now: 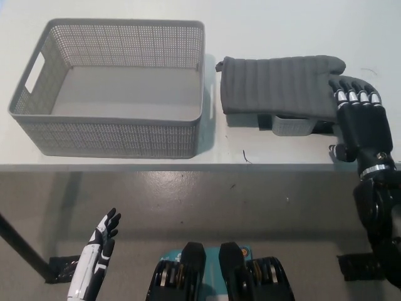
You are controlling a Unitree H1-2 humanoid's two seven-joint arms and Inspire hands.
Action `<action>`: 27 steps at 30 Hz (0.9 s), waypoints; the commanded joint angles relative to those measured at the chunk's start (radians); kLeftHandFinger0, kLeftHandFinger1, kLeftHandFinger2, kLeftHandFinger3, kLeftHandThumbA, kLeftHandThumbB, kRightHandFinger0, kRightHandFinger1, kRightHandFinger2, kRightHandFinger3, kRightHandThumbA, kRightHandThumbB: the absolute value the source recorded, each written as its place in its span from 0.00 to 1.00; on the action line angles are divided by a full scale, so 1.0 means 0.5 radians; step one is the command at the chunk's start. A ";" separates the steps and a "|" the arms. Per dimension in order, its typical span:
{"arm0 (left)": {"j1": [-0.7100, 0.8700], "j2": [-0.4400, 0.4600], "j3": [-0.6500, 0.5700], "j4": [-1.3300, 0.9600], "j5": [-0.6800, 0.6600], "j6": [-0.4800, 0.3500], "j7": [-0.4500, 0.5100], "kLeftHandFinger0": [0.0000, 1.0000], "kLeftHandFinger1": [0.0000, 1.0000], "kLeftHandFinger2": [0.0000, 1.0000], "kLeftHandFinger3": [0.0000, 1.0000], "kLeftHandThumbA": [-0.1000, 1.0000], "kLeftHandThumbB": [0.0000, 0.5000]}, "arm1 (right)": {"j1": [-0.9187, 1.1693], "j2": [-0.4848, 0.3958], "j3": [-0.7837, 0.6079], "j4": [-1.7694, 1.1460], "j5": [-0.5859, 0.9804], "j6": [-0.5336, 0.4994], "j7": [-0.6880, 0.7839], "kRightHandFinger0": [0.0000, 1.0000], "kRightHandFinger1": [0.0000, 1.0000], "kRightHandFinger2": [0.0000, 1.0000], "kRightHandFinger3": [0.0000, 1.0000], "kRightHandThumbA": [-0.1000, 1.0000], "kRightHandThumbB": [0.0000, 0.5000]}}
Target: Usethe right hand to pick up a oven gloves on top of a leveled container and place it into another larger container on the left side
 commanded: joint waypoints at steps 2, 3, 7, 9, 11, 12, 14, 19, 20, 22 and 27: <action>0.005 0.030 -0.015 -0.028 -0.004 -0.084 -0.014 1.00 1.00 1.00 1.00 1.00 0.19 | -0.183 -0.006 0.037 0.114 -0.026 0.077 -0.107 1.00 1.00 1.00 1.00 1.00 0.63; 0.003 0.031 -0.016 -0.025 0.001 -0.085 -0.012 1.00 1.00 1.00 1.00 1.00 0.19 | -0.195 0.001 0.042 0.133 -0.021 0.079 -0.117 1.00 1.00 1.00 1.00 1.00 0.65; 0.006 0.024 -0.018 -0.032 -0.018 -0.076 -0.020 1.00 1.00 1.00 1.00 1.00 0.17 | -0.264 0.035 0.069 0.182 -0.016 0.121 -0.117 1.00 1.00 1.00 1.00 1.00 0.66; 0.007 0.029 -0.020 -0.032 -0.003 -0.083 -0.017 1.00 1.00 1.00 1.00 1.00 0.17 | -0.297 0.042 0.083 0.207 -0.011 0.126 -0.122 1.00 1.00 1.00 1.00 1.00 0.66; 0.009 0.030 -0.022 -0.036 -0.018 -0.076 -0.026 1.00 1.00 1.00 1.00 1.00 0.17 | -0.339 0.049 0.102 0.243 -0.023 0.143 -0.120 1.00 1.00 1.00 1.00 1.00 0.69; 0.007 0.030 -0.021 -0.029 -0.016 -0.083 -0.023 1.00 1.00 1.00 1.00 1.00 0.17 | -0.362 0.049 0.112 0.268 -0.028 0.147 -0.121 1.00 1.00 1.00 1.00 1.00 0.71; -0.002 0.031 -0.022 -0.010 0.003 -0.103 -0.008 1.00 1.00 1.00 1.00 1.00 0.16 | -0.419 0.049 0.131 0.352 -0.025 0.136 -0.155 1.00 1.00 1.00 1.00 1.00 0.74; 0.003 0.031 -0.029 -0.022 0.045 -0.082 -0.003 1.00 1.00 1.00 1.00 1.00 0.20 | -0.566 0.072 0.127 0.775 0.069 -0.205 -0.865 1.00 1.00 1.00 1.00 1.00 0.63; 0.004 0.032 -0.030 -0.024 0.044 -0.080 -0.006 1.00 1.00 1.00 1.00 1.00 0.20 | -0.593 0.079 0.122 0.865 0.082 -0.272 -1.020 1.00 1.00 1.00 1.00 0.98 0.61; 0.005 0.033 -0.031 -0.021 0.046 -0.091 -0.007 1.00 1.00 1.00 1.00 1.00 0.18 | -0.713 0.108 0.150 1.220 0.063 -0.416 -1.529 0.35 0.25 0.32 0.35 0.51 0.25; 0.005 0.024 -0.024 -0.023 0.023 -0.096 -0.004 1.00 1.00 1.00 1.00 1.00 0.19 | -0.789 0.110 0.218 1.486 0.088 -0.608 -1.573 0.00 0.09 0.52 0.45 0.00 0.55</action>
